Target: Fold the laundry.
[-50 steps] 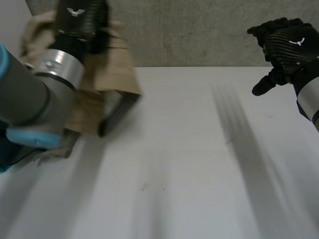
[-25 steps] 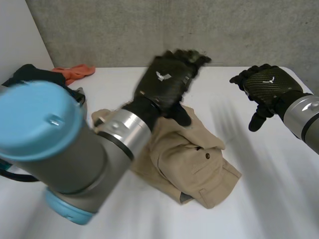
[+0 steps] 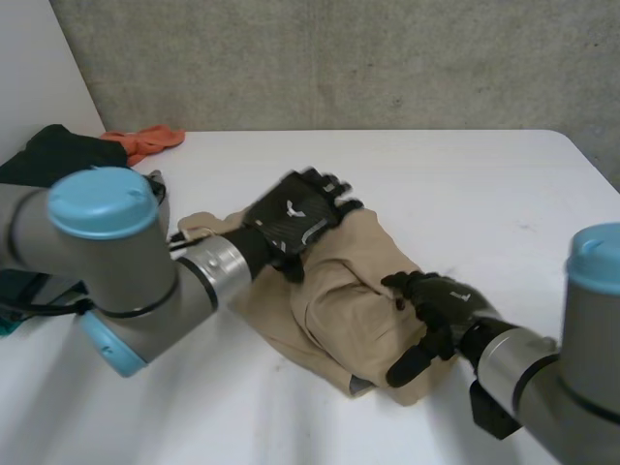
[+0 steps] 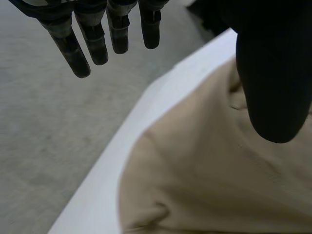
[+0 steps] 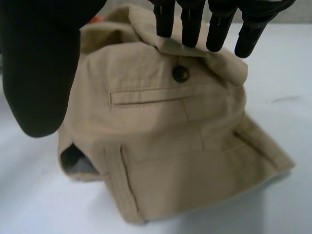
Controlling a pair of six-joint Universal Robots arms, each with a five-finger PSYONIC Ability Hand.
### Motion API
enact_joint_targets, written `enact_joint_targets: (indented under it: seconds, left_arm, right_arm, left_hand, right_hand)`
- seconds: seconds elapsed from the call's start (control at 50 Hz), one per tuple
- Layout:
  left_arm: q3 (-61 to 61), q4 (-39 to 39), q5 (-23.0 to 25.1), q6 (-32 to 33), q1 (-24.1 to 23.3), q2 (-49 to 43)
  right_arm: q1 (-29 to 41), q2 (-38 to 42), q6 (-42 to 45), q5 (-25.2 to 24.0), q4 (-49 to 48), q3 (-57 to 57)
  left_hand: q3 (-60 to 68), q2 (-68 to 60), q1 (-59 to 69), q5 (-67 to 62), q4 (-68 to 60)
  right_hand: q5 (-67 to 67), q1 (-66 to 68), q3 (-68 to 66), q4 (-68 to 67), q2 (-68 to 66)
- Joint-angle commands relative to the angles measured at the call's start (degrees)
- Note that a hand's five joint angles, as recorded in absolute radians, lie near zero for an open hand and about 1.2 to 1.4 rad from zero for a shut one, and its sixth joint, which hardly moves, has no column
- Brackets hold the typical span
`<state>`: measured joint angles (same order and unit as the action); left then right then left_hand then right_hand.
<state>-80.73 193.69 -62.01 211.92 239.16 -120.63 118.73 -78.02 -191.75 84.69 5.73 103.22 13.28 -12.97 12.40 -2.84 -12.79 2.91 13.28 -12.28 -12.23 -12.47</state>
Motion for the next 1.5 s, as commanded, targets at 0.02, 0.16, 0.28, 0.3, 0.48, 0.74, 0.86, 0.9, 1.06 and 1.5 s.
enact_joint_targets:
  seconds: [0.02, 0.16, 0.28, 0.3, 0.48, 0.74, 0.86, 0.9, 1.06, 1.5]
  left_arm:
    - [3.9, -2.1, 0.4, 2.6, -1.7, -6.0]
    - [5.9, -2.6, -1.4, 2.5, -2.7, -7.3]
    - [6.0, -2.4, -5.3, 2.1, -5.1, -6.7]
    - [6.1, -2.3, -6.4, 2.0, -5.3, -6.5]
    - [7.3, -2.0, -21.4, -6.1, -7.6, 7.4]
    - [5.9, -1.9, -34.5, -13.0, -10.8, 32.0]
    - [7.4, -1.7, -38.1, -12.3, -13.4, 30.8]
    - [7.9, -1.7, -38.3, -12.0, -13.4, 28.8]
    - [15.9, 2.5, -38.0, -8.4, -12.6, 10.4]
    - [26.1, 13.2, -36.8, 0.6, -9.7, -7.3]
  right_arm:
    - [3.2, 6.3, 3.0, 1.4, -5.4, -0.4]
    - [5.2, 10.1, 6.9, 6.8, -12.4, -1.1]
    - [4.6, 9.3, 8.8, 11.1, -14.9, -3.1]
    - [4.3, 8.7, 9.8, 11.5, -14.8, -3.9]
    - [3.2, -2.1, 24.1, 11.4, -14.1, -8.6]
    - [-0.8, -15.1, 40.3, 8.4, -5.9, -26.5]
    - [-2.9, -12.3, 40.1, 6.5, -6.0, -28.8]
    - [-3.2, -9.8, 40.0, 6.0, -6.1, -29.0]
    - [-3.9, 5.0, 37.6, 5.8, -13.4, -31.1]
    - [-6.3, 13.3, 40.7, 4.3, -22.5, -27.9]
  left_hand:
    - [8.2, -8.5, 9.0, -8.6, -8.7]
    - [55.9, -56.2, 56.8, -56.4, -56.4]
    - [66.7, -67.0, 67.6, -67.2, -67.2]
    - [66.7, -67.0, 67.6, -67.2, -67.2]
    - [66.7, -67.0, 67.6, -67.2, -67.2]
    - [66.7, -67.0, 67.6, -67.2, -67.2]
    - [66.7, -67.0, 67.6, -67.2, -67.2]
    - [66.7, -67.0, 67.6, -67.2, -67.2]
    - [66.7, -67.0, 67.6, -67.2, -67.2]
    - [-2.1, 1.7, -1.2, 1.6, 1.6]
  right_hand:
    - [-2.9, -3.3, 2.3, 2.2, 2.5]
    - [17.6, 17.2, -18.2, -18.3, -18.0]
    - [67.1, 66.7, -67.7, -67.8, -67.5]
    - [67.1, 66.7, -67.7, -67.8, -67.5]
    - [67.1, 66.7, -67.7, -67.8, -67.5]
    - [67.1, 66.7, -67.7, -67.8, -67.5]
    - [67.1, 66.7, -67.7, -67.8, -67.5]
    - [67.1, 66.7, -67.7, -67.8, -67.5]
    - [67.1, 66.7, -67.7, -67.8, -67.5]
    - [-2.9, -3.3, 2.3, 2.2, 2.5]
